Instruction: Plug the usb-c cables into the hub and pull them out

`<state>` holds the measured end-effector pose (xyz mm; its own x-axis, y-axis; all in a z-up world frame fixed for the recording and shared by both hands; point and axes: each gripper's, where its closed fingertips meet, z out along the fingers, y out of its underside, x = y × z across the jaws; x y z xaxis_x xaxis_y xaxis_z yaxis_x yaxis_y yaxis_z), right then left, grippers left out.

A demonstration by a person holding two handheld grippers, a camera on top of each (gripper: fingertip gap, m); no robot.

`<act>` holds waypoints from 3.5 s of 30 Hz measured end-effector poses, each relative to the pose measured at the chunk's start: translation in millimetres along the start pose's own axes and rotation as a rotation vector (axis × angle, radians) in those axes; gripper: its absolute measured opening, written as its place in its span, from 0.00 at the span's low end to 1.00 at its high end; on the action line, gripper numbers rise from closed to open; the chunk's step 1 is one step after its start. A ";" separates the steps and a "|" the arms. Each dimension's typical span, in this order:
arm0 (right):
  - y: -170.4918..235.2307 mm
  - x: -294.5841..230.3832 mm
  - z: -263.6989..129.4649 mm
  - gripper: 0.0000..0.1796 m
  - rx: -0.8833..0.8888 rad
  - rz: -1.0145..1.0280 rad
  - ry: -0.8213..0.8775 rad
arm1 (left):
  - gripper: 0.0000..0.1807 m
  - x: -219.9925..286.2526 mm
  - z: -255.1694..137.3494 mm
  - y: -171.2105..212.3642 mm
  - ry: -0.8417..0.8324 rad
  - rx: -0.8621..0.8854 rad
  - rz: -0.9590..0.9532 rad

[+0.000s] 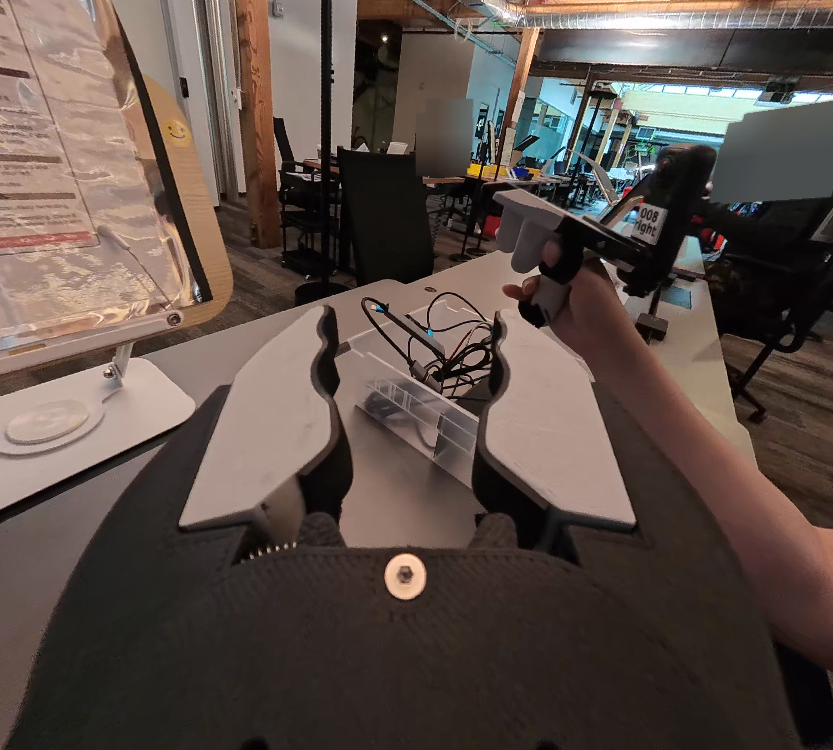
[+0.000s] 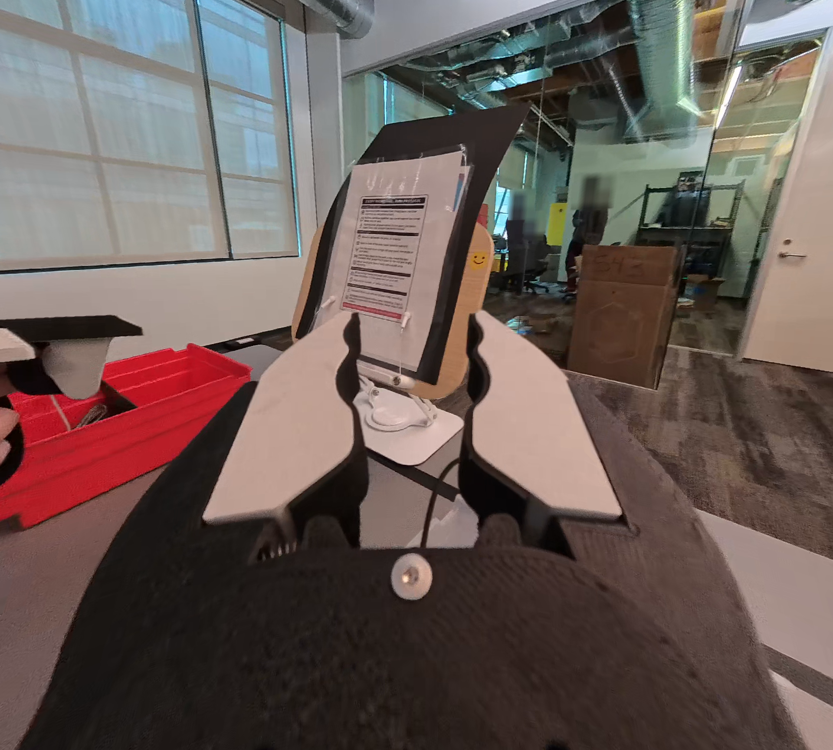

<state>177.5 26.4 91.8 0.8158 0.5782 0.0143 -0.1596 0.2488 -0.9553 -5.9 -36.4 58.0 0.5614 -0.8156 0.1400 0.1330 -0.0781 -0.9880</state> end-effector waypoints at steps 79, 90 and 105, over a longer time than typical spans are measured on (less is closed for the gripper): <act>1.0 -23.3 10.8 0.24 -0.026 -0.114 -0.008 | 0.09 -50.8 -141.2 108.7 -0.232 -0.848 -0.122; 8.5 -24.3 13.6 0.24 -0.061 -0.122 -0.017 | 0.09 12.9 -75.6 231.1 0.126 -1.142 -0.279; 30.8 -31.4 23.7 0.24 -0.168 -0.238 -0.019 | 0.31 -59.4 -100.8 129.3 -0.210 -0.809 0.073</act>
<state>133.8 34.3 69.0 0.8085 0.5339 0.2477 0.1307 0.2475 -0.9600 -104.4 -55.8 -84.5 0.6967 -0.7173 0.0040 -0.4915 -0.4814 -0.7258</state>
